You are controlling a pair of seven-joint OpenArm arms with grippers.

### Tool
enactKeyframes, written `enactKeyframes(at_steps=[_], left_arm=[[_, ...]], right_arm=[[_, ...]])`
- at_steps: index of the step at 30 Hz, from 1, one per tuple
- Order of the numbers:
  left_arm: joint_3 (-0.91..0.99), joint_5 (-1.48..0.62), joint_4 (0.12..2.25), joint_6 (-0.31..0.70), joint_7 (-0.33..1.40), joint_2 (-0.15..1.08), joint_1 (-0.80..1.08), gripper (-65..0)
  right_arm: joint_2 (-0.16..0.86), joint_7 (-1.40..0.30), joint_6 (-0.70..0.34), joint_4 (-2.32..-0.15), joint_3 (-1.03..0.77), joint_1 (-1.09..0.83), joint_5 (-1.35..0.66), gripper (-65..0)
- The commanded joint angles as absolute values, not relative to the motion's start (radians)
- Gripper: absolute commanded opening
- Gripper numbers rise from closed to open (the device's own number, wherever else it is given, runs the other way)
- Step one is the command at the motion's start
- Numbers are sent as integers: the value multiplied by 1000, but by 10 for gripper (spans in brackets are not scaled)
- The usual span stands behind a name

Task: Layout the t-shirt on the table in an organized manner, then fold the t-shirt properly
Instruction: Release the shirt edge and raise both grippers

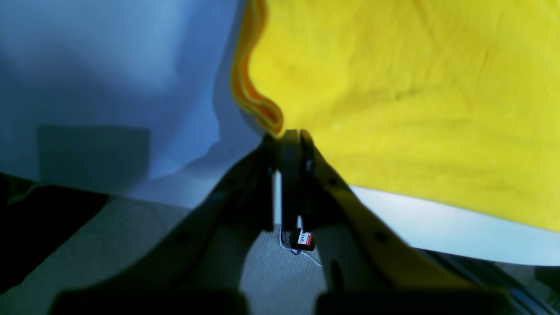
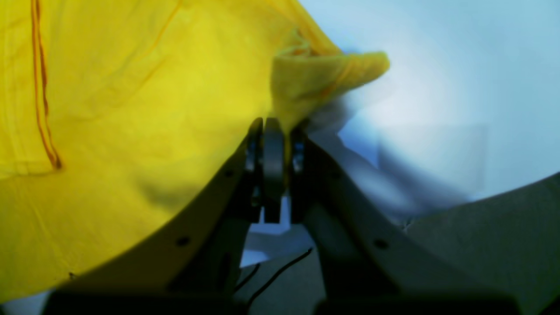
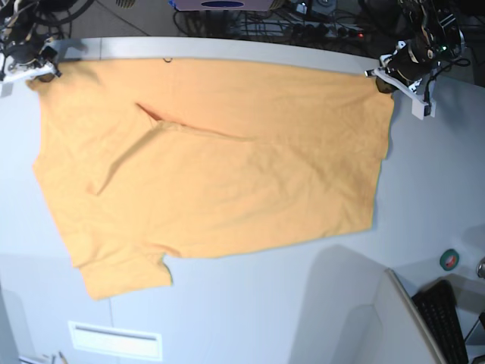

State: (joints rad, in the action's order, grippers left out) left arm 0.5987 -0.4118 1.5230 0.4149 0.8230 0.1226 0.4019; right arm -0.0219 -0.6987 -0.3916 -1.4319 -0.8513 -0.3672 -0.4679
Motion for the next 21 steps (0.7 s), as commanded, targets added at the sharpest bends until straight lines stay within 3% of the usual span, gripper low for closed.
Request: enactKeyframes(at_steps=[1,14,21], left_arm=[[604,-418,1543,415,808,143,404,-650],[604,-418,1541,415,808,159,401,-650],[604,-418,1541,415,806,160,398,-650]], right_arm=[[-19,-677,-398,-1449,-857,-374,-476,-650],[-62,-687,-403,-1555,-857,-427,-476,-650],[-62,-794,-403,-1557,-857,-421,-478,-650]])
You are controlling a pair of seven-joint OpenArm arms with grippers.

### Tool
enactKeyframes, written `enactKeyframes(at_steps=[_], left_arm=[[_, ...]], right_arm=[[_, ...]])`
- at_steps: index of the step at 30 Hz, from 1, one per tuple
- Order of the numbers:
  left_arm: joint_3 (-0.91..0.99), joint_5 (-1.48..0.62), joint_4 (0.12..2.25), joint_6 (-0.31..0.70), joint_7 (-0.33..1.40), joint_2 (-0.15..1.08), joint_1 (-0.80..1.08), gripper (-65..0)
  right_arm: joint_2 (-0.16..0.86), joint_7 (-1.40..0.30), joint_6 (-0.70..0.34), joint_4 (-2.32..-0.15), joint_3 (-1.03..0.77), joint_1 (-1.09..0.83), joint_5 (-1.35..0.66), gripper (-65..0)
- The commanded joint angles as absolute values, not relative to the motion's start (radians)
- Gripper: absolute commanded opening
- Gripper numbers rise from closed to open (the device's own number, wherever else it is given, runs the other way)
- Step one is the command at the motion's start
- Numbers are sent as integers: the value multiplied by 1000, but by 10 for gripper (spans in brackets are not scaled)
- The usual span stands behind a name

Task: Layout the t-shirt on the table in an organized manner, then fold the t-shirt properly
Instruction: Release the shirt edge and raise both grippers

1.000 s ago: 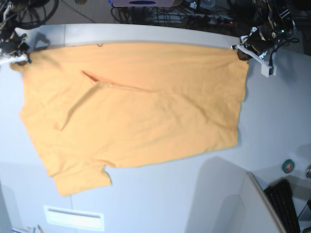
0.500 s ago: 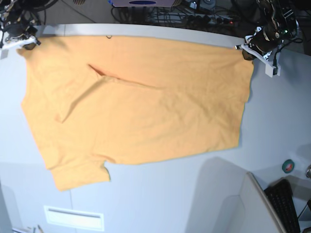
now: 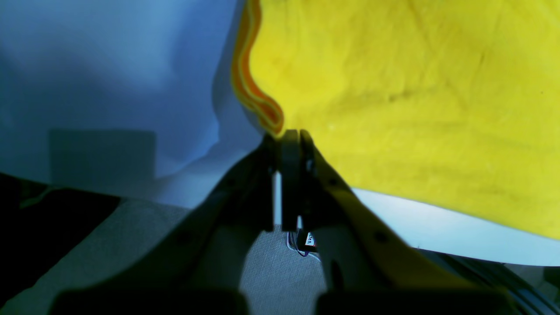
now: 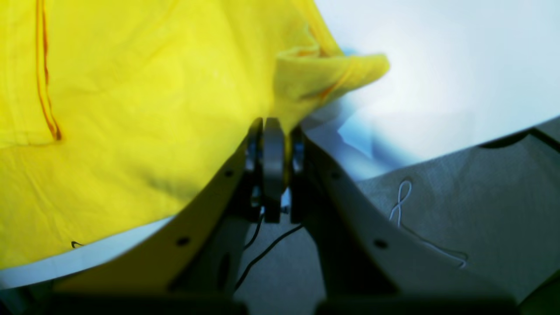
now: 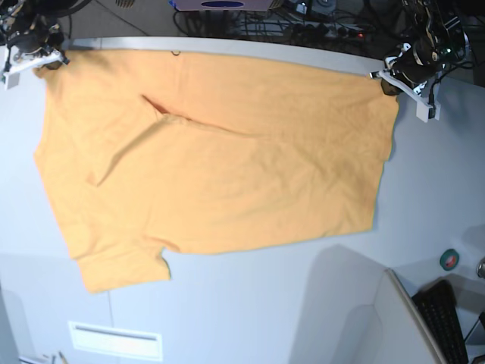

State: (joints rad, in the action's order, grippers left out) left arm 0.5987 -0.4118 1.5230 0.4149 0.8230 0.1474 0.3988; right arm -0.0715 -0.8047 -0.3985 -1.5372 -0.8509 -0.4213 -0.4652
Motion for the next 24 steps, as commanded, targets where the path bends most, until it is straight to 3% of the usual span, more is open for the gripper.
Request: enactKeyframes(at_steps=[1,8,9,12,13,16,24], left_arm=[[604,-418,1541,415,806,160,398,-650],[605,-418,1541,415,806,160,401,-650],[621,-418,1541,415,806,160,403,-638],[694,-418,1543,415,808,157,400,-405],[713,-418,1543,415,808,157,400,-349],[768,-418,1543,415,808,160,397,-240],[877,-421,1609,415,814,160,372,-230]], right_arm=[[-62,-794,-403,-1557,-857,-421,-478,-650],[-62,-796,-403,-1564,-858,-421,-478,-650],[-62,-794,-403,-1566,-858,-421,-478,-572],[-62,-791,-403,-1570,-858,-424,-478,-344],[-61,-791,-403,-1578,-860,-424,-478,-318],[-62,-791,-403,-1612,-901,-423,-478,-336],[-54,-791,-398,-1672,-1035,-403,-473,-342]])
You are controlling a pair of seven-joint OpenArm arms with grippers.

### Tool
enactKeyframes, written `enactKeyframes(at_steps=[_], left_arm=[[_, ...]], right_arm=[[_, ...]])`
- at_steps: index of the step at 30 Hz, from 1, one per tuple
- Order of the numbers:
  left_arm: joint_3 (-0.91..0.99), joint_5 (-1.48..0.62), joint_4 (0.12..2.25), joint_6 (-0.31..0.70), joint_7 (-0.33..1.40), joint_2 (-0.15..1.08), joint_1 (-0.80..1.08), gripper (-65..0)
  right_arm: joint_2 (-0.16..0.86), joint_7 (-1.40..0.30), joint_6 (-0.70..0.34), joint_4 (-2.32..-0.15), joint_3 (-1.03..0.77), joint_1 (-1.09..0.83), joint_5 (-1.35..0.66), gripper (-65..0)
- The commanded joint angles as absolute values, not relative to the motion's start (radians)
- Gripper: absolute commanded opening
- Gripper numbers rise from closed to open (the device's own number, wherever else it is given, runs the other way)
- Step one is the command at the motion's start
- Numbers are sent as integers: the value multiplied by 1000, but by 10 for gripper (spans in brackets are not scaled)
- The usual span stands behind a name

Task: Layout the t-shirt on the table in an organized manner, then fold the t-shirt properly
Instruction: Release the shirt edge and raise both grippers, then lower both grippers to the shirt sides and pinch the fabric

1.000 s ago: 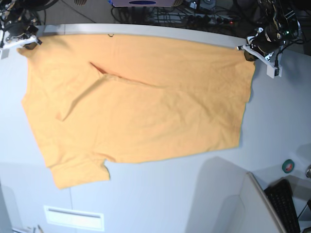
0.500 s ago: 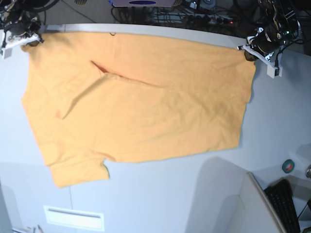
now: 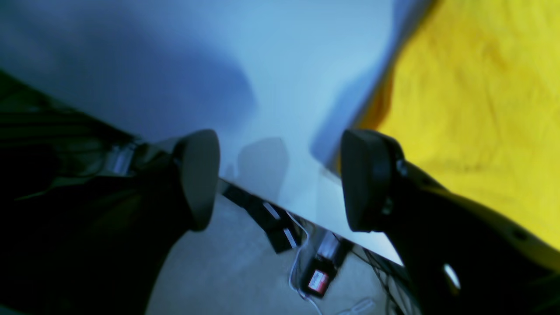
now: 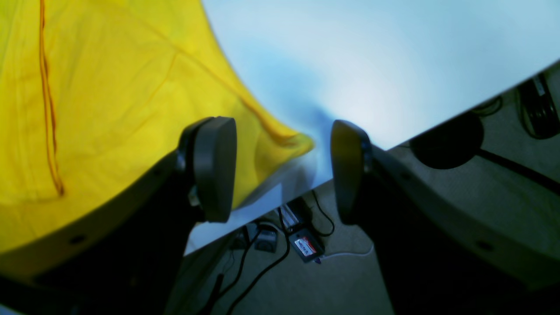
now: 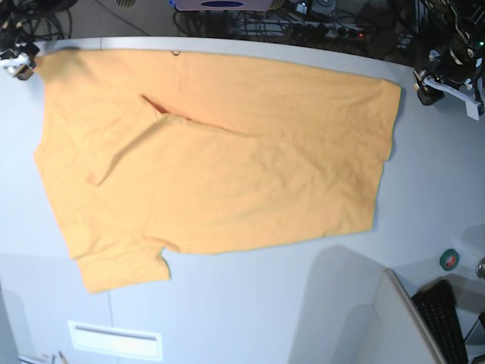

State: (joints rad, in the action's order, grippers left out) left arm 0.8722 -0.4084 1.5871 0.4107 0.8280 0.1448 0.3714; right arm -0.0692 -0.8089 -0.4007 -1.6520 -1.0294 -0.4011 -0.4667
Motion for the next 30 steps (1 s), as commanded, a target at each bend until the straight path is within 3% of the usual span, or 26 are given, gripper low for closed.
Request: enactKeyframes(at_steps=[1,4,6,8,10,11,17,23,26,30], left_arm=[[886,-421,1633,415,816,160,372,-230],[891,-424,1699,415,816,159,372,-234],[872,-424,1727,415,816,159,367,-276],[799,-418,1733,415,816,159,334,-431],[730,-417,1728,415,816,159,308,-630],[690,-417,1727,415,816,159,298,-650],[542,-417,1727,415,816,159,280,-650],[539,-417,1727,415,816,160,285,-650],[539,-417,1709,415,816,160,286,-650],[539,-417,1649,415,816,160,280,-650]], right_arm=[[-53,-789,-398,-1672,-1067,-392,-473,-342],[-39,-789,-401,-1672,-1129,-326,-472,-342],[5,-792,-404,-1661,-1106,-285,-472,-342],[64,-791,-404,-1633,-1020,-228,-470,-342],[130,-785,-404,-1566,-938,-154,-470,-342],[162,-768,-403,-1508,-900,-102,-470,-342],[363,-542,-397,-984,-653,174,-469,-336],[463,-252,-397,-467,-403,390,-469,-303],[463,-186,-397,-372,-321,424,-470,-257],[433,-185,-400,-366,-274,423,-472,-252]])
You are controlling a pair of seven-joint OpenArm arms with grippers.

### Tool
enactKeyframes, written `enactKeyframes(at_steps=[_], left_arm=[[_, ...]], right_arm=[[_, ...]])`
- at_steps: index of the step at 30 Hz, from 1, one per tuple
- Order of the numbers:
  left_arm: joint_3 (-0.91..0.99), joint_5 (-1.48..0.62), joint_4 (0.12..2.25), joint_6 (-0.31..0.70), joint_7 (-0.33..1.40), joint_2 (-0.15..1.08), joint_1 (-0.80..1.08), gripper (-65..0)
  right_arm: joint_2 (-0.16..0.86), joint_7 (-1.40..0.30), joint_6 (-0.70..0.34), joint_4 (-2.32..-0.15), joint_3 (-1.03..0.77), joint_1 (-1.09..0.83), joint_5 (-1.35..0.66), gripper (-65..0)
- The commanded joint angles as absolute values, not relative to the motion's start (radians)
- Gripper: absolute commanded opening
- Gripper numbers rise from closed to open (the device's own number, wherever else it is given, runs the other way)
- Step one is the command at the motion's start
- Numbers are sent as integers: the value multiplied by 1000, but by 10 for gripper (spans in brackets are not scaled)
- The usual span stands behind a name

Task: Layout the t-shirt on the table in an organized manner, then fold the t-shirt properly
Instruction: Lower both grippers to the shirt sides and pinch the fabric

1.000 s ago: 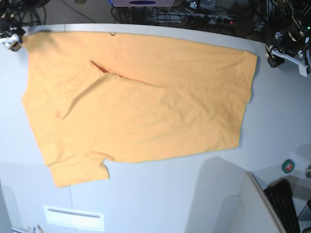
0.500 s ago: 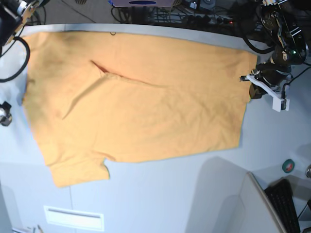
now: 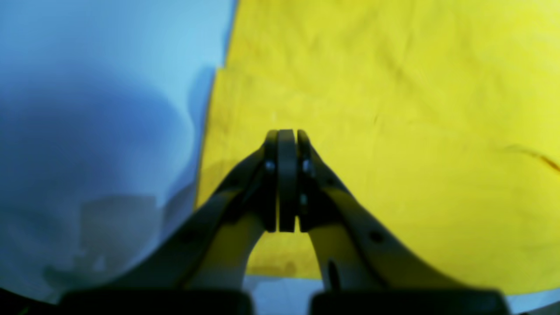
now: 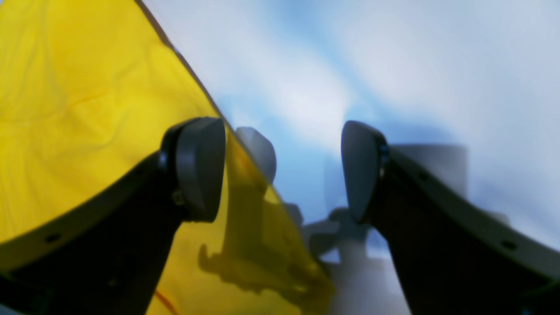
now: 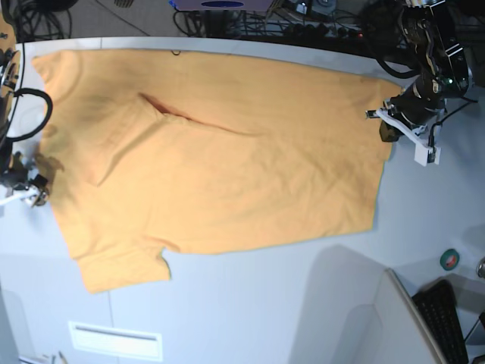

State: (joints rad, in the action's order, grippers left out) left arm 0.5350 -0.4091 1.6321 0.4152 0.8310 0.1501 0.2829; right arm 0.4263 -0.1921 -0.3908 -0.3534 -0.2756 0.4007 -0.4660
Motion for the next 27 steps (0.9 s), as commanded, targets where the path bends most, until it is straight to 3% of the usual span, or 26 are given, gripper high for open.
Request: enactKeyframes(at_steps=[1,9,15,25,27], left_arm=[[539,-417,1643,415,816,160,280,-650],[539,-417,1641,415,816,179,286,-650],[539,-417,1641,415,816,185,285,-650],[539,-417,1641,415,816,185,282,-650],[539,-417,1641,415,816,185,282,-650]], right_arm=[[429,-185,-401,-366,-274,423,-472,-252],[395,-185,-403,-369,-271,400,-469,-254],[392,-185,-404,-395,-269,380,-469,-360],[390,-191,-403,-495,-269,323,-469,-368],[390,-191,-400,-495,-269,323,-469,-417]])
